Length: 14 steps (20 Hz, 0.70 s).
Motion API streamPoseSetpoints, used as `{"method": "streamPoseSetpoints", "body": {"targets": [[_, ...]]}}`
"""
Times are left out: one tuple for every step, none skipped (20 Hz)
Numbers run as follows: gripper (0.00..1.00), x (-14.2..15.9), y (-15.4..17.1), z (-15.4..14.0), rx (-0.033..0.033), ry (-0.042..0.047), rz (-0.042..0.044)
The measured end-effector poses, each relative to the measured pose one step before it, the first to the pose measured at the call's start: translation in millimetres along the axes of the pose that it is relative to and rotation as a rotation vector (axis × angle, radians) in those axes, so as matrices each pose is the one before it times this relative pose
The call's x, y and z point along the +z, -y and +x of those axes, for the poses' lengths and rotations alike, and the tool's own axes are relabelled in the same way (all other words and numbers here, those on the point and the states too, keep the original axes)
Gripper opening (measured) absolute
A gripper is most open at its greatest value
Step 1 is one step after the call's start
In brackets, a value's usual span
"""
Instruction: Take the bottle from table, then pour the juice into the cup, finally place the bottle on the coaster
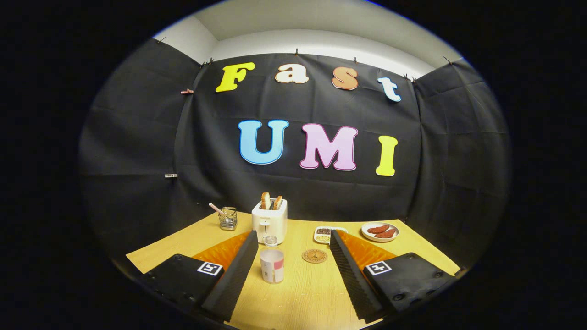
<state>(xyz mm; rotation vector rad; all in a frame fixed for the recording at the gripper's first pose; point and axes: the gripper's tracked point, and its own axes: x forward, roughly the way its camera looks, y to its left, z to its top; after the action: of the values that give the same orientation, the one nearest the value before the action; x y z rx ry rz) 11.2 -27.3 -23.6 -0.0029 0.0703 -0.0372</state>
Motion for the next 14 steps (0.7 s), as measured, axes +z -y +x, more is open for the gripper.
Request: {"method": "streamPoseSetpoints", "body": {"targets": [[0.97, -1.29, -1.11, 0.33, 0.00566, -0.00403, 0.00156], [0.97, -1.51, -0.11, 0.18, 0.00167, -0.00447, -0.00487], [0.97, -1.26, -0.48, 0.29, 0.00305, -0.00434, -0.00436], [0.97, -1.64, -0.76, 1.66, 0.00404, -0.00663, 0.00457], [0.97, -0.92, -0.8, 1.25, 0.00547, -0.00287, 0.01262], [0.97, -0.19, -1.86, 0.71, 0.00497, 0.00084, 0.01772], [0.97, 1.06, 0.21, 1.13, -0.00209, 0.00036, 0.00585], [0.97, -0.84, 0.54, 2.13, -0.00589, -0.00264, -0.00061], [0.97, -0.86, 0.28, 1.98, -0.003, -0.00362, -0.00212], [0.97, -1.47, -1.11, 1.31, -0.0012, -0.00399, -0.00053], [0.97, -1.64, -0.76, 2.22, -0.00026, -0.00174, 0.00606], [0.97, -1.96, -1.4, 2.05, 0.00179, -0.00066, 0.0085], [0.97, -4.08, -0.83, 3.39, -0.00078, -0.01016, 0.00738], [0.97, -5.13, -1.77, 3.52, -0.0018, -0.00978, 0.0033]]}}
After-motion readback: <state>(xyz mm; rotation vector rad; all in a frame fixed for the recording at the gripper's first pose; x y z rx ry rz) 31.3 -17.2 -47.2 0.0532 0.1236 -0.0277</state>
